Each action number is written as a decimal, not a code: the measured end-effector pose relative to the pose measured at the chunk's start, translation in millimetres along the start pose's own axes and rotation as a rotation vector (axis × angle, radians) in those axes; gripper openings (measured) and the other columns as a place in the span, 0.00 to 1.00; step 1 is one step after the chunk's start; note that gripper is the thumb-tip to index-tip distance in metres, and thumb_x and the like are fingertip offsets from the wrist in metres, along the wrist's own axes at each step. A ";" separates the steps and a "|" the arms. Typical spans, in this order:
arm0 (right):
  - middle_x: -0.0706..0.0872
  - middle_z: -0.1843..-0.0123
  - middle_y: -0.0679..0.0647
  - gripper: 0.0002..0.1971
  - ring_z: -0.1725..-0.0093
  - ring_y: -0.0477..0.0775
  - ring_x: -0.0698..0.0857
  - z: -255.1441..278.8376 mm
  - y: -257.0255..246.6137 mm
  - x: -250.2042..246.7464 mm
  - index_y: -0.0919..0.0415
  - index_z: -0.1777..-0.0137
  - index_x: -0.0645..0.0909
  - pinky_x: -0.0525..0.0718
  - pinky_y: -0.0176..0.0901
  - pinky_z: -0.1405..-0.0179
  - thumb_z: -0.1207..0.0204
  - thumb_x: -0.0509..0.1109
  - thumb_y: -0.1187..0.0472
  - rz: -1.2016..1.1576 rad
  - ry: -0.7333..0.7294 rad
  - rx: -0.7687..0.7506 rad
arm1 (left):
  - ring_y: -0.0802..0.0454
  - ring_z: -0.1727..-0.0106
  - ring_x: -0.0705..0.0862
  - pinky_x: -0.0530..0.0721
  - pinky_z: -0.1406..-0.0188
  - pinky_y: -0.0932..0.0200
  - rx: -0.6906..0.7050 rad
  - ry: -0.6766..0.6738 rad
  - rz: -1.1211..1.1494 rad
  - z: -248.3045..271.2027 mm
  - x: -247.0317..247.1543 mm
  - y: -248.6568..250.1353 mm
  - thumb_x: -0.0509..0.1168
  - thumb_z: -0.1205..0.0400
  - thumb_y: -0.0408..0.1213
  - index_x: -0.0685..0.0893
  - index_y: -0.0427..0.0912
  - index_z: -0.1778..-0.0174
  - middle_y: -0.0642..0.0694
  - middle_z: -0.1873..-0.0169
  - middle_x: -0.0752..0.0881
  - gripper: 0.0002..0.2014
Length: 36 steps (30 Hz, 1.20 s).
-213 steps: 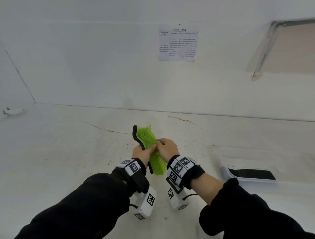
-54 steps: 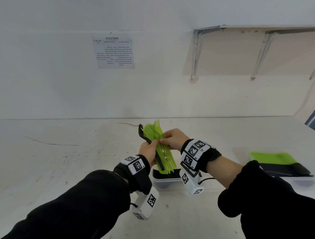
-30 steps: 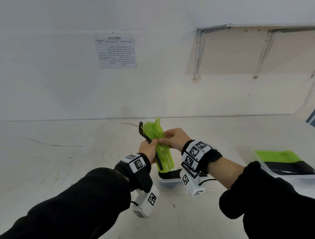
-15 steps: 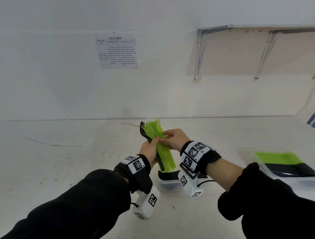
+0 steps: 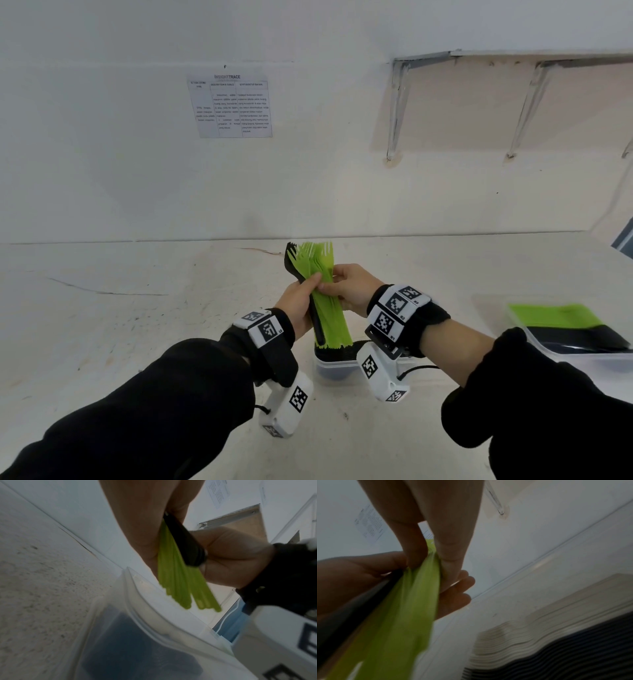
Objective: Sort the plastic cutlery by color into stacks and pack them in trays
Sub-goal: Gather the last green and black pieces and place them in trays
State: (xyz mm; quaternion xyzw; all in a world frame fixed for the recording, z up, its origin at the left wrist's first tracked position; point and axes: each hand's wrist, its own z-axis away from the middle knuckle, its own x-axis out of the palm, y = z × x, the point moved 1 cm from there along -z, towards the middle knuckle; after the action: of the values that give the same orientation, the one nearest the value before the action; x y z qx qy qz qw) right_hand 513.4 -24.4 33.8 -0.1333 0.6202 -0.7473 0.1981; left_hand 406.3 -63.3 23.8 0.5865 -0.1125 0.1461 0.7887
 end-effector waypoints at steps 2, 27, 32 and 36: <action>0.83 0.45 0.71 0.17 0.49 0.64 0.83 -0.5 -0.9 2.1 0.77 0.32 0.72 0.82 0.61 0.40 0.21 0.63 0.73 -0.016 0.023 -0.002 | 0.45 0.51 0.85 0.84 0.56 0.53 0.004 0.000 -0.018 0.1 0.6 -0.3 0.51 0.12 0.42 0.74 0.32 0.29 0.37 0.43 0.84 0.20; 0.87 0.51 0.64 0.11 0.49 0.66 0.86 -1.2 -8.6 31.4 0.63 0.49 0.81 0.83 0.66 0.42 0.31 0.72 0.71 0.065 0.114 -0.051 | 0.43 0.55 0.87 0.86 0.64 0.51 0.065 0.156 -0.056 0.9 -17.2 1.6 0.52 0.13 0.50 0.78 0.34 0.36 0.36 0.47 0.86 0.23; 0.87 0.47 0.58 0.20 0.47 0.59 0.87 -3.9 -7.4 38.1 0.60 0.43 0.77 0.85 0.59 0.42 0.35 0.76 0.61 0.150 0.311 -0.071 | 0.46 0.51 0.86 0.87 0.56 0.50 0.080 0.138 0.017 2.1 -20.7 1.3 0.52 0.12 0.46 0.77 0.34 0.34 0.38 0.40 0.84 0.20; 0.84 0.50 0.54 0.18 0.49 0.54 0.85 2.6 -9.6 38.0 0.57 0.43 0.75 0.84 0.44 0.52 0.31 0.74 0.61 0.192 0.435 -0.137 | 0.45 0.48 0.85 0.85 0.56 0.52 0.083 0.148 0.065 1.2 -26.0 -2.2 0.52 0.12 0.43 0.78 0.37 0.38 0.41 0.45 0.85 0.15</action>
State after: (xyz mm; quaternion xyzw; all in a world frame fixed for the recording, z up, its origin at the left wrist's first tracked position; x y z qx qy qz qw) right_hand 479.7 -42.7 41.9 0.0769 0.7074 -0.6922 0.1204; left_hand 382.8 -67.6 13.2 0.6022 -0.0667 0.2192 0.7648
